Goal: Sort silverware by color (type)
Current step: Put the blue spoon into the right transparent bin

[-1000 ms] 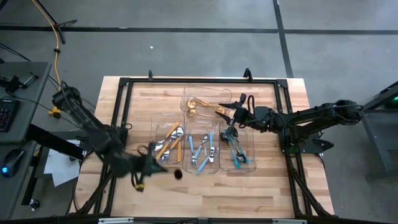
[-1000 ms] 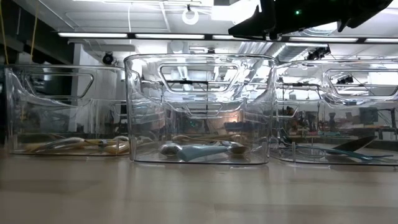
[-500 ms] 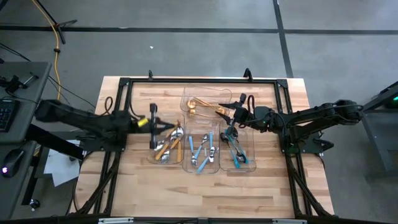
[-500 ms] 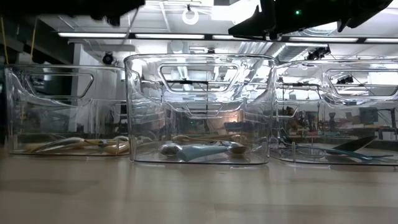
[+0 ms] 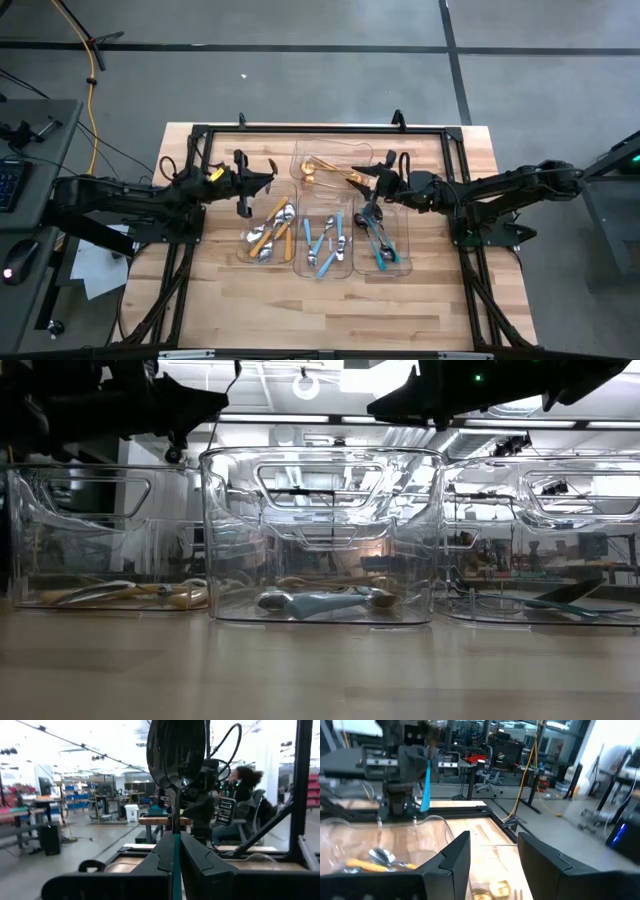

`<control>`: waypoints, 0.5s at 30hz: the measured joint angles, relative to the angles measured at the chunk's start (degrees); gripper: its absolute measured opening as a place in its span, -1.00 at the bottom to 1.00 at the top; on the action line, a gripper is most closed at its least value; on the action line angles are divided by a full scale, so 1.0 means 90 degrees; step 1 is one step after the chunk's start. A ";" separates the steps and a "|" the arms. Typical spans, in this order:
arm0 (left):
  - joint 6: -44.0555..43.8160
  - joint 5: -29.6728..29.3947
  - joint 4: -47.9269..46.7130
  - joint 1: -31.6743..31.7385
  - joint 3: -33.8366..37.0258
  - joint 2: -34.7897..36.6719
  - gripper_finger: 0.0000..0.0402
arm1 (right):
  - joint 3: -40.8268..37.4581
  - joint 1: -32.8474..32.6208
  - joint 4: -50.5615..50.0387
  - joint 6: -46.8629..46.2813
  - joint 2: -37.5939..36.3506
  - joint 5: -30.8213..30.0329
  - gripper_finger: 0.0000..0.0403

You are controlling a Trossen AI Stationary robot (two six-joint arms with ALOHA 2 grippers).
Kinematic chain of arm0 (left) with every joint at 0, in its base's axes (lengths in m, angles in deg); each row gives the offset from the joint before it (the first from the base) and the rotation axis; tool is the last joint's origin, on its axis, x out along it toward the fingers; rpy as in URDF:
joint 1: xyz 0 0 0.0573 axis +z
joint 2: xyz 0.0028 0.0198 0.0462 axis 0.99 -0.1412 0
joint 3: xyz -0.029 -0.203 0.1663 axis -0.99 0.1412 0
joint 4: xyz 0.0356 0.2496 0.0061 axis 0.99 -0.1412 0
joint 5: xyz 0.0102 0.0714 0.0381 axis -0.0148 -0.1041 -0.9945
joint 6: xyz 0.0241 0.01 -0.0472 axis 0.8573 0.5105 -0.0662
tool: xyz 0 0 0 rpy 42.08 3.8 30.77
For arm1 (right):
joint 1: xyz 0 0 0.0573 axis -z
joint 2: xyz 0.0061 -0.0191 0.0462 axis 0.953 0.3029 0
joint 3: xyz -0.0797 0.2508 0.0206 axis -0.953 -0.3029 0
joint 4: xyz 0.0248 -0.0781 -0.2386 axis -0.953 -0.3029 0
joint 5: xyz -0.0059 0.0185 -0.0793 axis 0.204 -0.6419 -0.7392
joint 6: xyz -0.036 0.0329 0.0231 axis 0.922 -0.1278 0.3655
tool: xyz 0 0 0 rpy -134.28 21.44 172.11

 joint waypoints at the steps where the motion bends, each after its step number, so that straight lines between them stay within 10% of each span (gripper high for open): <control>1: -0.0100 0.0002 0.0010 0.0000 -0.0002 -0.0013 -1.00 | 0.0000 0.0025 -0.0001 -0.0189 0.0000 0.0002 -0.26; 15: -0.0656 0.0208 0.0196 -0.0009 -0.0437 -0.0541 -1.00 | 0.0002 0.0489 0.0255 -0.0989 0.0688 0.0032 -0.26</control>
